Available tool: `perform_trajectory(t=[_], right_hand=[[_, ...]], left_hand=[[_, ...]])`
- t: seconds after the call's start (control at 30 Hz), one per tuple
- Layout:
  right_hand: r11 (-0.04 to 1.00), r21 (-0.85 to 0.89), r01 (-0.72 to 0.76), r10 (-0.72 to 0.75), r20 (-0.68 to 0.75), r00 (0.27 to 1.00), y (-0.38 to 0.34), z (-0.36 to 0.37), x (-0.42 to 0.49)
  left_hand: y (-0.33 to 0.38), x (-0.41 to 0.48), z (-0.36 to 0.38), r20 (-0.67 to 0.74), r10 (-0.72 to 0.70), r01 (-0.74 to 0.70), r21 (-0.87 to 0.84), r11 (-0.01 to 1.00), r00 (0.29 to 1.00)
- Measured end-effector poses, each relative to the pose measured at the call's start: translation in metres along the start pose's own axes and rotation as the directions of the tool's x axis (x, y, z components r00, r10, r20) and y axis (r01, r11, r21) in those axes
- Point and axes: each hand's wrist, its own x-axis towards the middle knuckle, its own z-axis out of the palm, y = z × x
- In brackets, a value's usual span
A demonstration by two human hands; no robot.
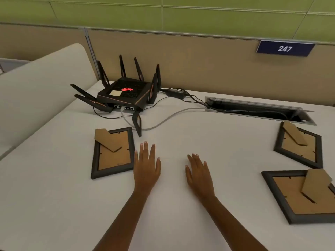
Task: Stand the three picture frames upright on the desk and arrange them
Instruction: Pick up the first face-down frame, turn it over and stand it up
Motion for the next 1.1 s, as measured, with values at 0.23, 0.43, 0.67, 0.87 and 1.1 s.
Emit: perform_trajectory(t=[0.23, 0.43, 0.67, 0.87, 1.1], right_hand=[[0.984, 0.164, 0.071, -0.087, 0.092, 0.992, -0.069, 0.037, 0.016], [0.972, 0.231, 0.046, -0.1, 0.225, 0.969, -0.114, 0.061, 0.029], [0.988, 0.152, 0.033, -0.072, 0.262, 0.962, -0.14, 0.075, 0.048], [0.989, 0.146, -0.023, -0.018, 0.276, 0.961, -0.153, 0.082, 0.057], [0.899, 0.371, -0.232, 0.128, 0.285, 0.95, -0.172, 0.072, 0.066]], left_hand=[[-0.062, 0.018, -0.012, 0.044, -0.224, 0.227, -0.07, 0.971, 0.974], [-0.105, 0.026, -0.02, 0.089, -0.364, 0.363, 0.028, 0.931, 0.927], [-0.132, 0.027, -0.02, 0.191, -0.445, 0.454, -0.002, 0.891, 0.875], [-0.132, 0.025, -0.027, 0.239, -0.484, 0.531, -0.204, 0.822, 0.842], [-0.122, 0.041, -0.034, 0.294, -0.544, 0.61, -0.23, 0.758, 0.786]])
